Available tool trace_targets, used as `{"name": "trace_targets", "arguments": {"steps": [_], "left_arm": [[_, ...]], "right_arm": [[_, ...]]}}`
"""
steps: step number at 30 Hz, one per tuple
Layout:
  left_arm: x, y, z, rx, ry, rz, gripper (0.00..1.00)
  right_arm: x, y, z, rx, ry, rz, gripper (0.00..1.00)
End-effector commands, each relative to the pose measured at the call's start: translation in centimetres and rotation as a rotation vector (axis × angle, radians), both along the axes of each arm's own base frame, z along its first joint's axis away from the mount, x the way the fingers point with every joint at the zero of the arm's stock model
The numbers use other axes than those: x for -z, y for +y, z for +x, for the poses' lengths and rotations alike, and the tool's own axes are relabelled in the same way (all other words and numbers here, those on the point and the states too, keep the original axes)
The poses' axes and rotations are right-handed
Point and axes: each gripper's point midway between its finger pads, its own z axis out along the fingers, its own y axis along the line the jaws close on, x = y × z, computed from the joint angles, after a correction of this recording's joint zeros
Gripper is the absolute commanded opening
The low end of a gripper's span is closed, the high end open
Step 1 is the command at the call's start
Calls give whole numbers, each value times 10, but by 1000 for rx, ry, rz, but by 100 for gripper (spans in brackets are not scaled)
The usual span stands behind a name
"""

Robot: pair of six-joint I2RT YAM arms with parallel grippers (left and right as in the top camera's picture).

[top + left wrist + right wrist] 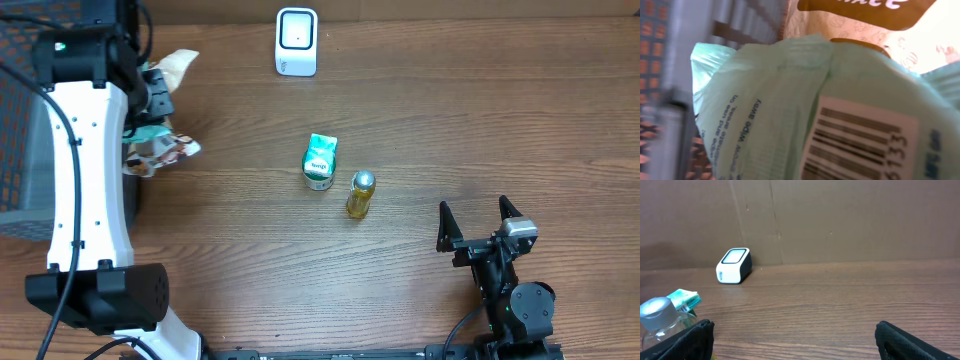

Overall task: Scan the item barcode
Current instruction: 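Lift the wipes pack out of the basket with the left gripper, then carry the wipes pack toward the scanner and lower it to the table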

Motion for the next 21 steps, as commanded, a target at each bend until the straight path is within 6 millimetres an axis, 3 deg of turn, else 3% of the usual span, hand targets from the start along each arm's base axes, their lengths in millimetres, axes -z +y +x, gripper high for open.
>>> {"name": "trace_targets", "arguments": {"steps": [1, 5, 9, 21], "left_arm": [[-4, -26, 1, 2, -26, -59, 14], [8, -53, -1, 64, 6, -59, 15], [32, -73, -2, 84, 40, -28, 15], [108, -95, -19, 46, 150, -30, 13]], "right_arm": [[2, -1, 0, 5, -3, -3, 100], [2, -1, 0, 5, -3, -3, 100], [2, -1, 0, 5, -3, -3, 100], [2, -1, 0, 5, -3, -3, 100]]}}
